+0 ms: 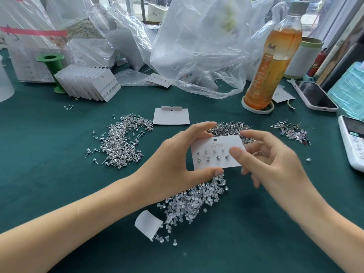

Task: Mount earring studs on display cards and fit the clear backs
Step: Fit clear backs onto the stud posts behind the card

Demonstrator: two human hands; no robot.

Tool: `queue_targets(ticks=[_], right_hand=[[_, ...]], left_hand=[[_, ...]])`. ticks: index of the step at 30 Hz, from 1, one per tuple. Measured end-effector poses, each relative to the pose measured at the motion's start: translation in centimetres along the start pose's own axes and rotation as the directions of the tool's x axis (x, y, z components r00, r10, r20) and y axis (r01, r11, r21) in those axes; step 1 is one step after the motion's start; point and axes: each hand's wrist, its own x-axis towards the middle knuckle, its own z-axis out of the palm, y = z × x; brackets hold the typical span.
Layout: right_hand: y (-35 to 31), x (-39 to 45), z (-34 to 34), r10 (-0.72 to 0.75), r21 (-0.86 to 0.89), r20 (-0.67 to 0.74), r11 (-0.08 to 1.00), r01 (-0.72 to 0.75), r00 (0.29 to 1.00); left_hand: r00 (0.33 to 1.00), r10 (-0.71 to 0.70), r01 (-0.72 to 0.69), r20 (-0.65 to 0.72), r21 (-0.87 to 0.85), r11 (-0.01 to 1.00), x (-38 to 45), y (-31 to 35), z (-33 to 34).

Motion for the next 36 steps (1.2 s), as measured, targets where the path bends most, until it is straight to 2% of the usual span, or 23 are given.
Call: queue_targets(ticks=[3, 5, 13, 19, 23, 28, 30, 33, 36], right_hand=[[-0.6, -0.1, 0.4, 0.127, 0.12, 0.176, 0.982, -0.149, 0.976], [-0.7, -0.2, 0.6, 0.162, 0.151, 0.235, 0.968, -0.201, 0.958], [-0.5, -0.2, 1.0, 0.188, 0.211, 0.242, 0.947, -0.24, 0.952], [-0.2, -0.3, 1.2, 0.157, 0.29, 0.25, 0.929, -0.229, 0.955], [-0.2, -0.4, 1.1, 0.095, 0.361, 0.194, 0.918, -0.161, 0.976], [0.0, 0.0, 0.1, -0.054, 0.348, -0.017, 0.936, 0.057, 0.998], [0.3, 0.2, -0.4, -0.08, 0.298, -0.071, 0.95, 0.097, 0.994], [0.7, 0.4, -0.6, -0.12, 0.245, -0.096, 0.959, 0.14, 0.988], [1.2, 0.4, -0.4, -0.141, 0.226, -0.109, 0.961, 0.163, 0.984]], left_hand=[[1.0, 0.012, -0.012, -0.001, 0.008, 1.0, -0.1, 0.1, 0.1], [1.0, 0.022, -0.022, 0.001, 0.013, 1.0, -0.2, 0.2, 0.3], [0.997, 0.071, -0.071, -0.013, 0.019, 0.997, -0.3, 0.0, 0.5], [0.99, 0.14, -0.137, -0.034, 0.087, 0.987, -0.3, 0.0, 0.5], [0.987, 0.155, -0.153, -0.036, 0.066, 0.986, -0.1, 0.0, 0.4], [0.992, 0.028, -0.022, -0.126, 0.05, 0.998, 0.9, -0.9, -0.3], [0.998, 0.031, -0.024, -0.062, 0.103, 0.994, 1.2, -1.5, -0.6], [0.994, 0.003, -0.016, 0.111, 0.121, 0.993, 1.1, -1.9, -0.7], [0.984, 0.013, -0.036, 0.18, 0.128, 0.991, 1.2, -2.0, -0.4]])
